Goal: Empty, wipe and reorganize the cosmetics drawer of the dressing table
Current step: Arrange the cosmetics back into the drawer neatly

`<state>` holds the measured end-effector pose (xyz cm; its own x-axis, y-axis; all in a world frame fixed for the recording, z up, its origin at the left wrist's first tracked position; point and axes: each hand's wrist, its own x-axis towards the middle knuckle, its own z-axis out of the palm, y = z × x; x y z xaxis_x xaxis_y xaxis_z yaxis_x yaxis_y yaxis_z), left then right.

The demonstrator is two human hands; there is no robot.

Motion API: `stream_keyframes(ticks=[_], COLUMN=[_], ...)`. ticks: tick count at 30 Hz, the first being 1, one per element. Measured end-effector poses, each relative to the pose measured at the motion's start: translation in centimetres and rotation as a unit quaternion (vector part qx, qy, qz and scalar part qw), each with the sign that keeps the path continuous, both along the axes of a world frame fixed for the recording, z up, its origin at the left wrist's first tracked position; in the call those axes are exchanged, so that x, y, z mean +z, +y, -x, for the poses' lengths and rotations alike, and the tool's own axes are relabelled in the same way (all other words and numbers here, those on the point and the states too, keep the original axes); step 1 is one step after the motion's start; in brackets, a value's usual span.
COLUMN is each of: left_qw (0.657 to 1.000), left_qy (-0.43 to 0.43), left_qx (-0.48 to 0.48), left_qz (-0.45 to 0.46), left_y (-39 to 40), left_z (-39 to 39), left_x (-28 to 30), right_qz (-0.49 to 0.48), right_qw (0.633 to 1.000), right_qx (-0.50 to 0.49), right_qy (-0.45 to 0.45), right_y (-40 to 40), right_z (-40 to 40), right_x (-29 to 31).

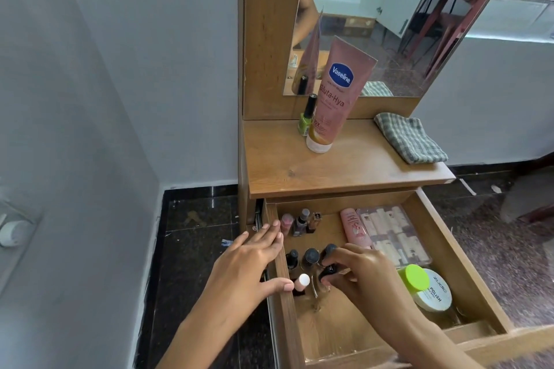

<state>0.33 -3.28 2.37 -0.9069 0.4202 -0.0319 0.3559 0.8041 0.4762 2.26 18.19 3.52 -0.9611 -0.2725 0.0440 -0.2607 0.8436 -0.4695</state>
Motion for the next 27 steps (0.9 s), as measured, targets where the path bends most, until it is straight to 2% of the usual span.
stream_keyframes(ticks=[8, 20, 27], left_qw=[1.000, 1.000, 0.999], left_qy=[0.001, -0.006, -0.028], left_qx=[-0.002, -0.003, -0.012], left_qz=[0.004, 0.020, 0.040], left_y=[0.0, 0.1, 0.2], left_z=[0.0, 0.2, 0.4], left_x=[0.1, 0.2, 0.5], right_qz=[-0.003, -0.097, -0.037], right_qw=[1.000, 0.990, 0.982], right_qx=[0.004, 0.007, -0.015], right_qy=[0.023, 0.103, 0.187], right_y=[-0.2, -0.5, -0.3], right_z=[-0.4, -0.8, 1.3], right_x=[-0.9, 1.2, 5.8])
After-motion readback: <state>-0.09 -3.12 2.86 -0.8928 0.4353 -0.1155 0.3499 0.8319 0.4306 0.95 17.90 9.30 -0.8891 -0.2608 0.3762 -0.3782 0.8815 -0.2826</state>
